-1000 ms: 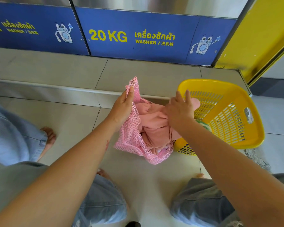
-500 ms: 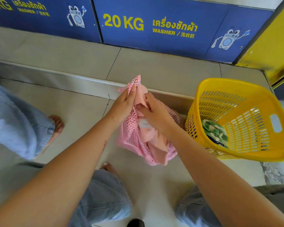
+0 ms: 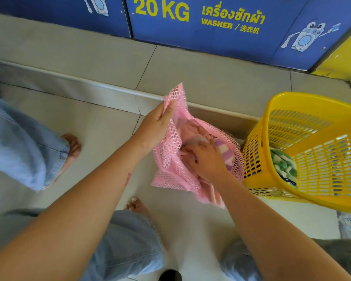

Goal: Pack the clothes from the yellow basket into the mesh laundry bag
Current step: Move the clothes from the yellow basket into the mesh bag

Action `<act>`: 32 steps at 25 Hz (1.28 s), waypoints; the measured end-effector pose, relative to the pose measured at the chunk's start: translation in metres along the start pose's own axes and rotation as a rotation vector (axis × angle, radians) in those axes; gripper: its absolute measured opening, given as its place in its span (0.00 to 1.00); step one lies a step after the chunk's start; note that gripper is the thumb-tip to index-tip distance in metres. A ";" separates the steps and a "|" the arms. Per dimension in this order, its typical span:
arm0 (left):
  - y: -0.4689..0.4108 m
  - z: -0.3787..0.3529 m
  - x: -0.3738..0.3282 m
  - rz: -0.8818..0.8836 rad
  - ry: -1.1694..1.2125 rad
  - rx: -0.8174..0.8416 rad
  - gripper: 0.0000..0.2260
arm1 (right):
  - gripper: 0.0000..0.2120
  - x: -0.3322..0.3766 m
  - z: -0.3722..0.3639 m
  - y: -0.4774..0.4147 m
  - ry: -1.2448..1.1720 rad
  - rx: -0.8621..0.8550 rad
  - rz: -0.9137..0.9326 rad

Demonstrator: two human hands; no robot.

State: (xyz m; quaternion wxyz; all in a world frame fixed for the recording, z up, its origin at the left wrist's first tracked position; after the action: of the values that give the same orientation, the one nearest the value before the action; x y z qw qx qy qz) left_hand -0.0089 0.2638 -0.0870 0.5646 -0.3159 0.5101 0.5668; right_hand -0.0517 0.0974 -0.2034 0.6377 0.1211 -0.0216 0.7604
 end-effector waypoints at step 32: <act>0.015 -0.019 0.001 0.068 0.058 -0.023 0.23 | 0.27 0.009 -0.003 0.028 0.180 0.297 -0.014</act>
State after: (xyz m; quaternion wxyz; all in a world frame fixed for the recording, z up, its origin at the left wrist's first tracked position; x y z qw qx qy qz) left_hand -0.0275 0.2482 -0.0898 0.5264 -0.3210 0.5301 0.5821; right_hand -0.0814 0.1016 -0.2007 0.6174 0.1455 0.1489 0.7586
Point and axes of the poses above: each hand's wrist, its own y-axis away from the middle knuckle, its own z-axis out of the back of the hand, x = y × z, the point moved 1 cm from there along -y, towards the middle knuckle, and after that the axes turned 7 degrees about y, right-handed, at the moved point
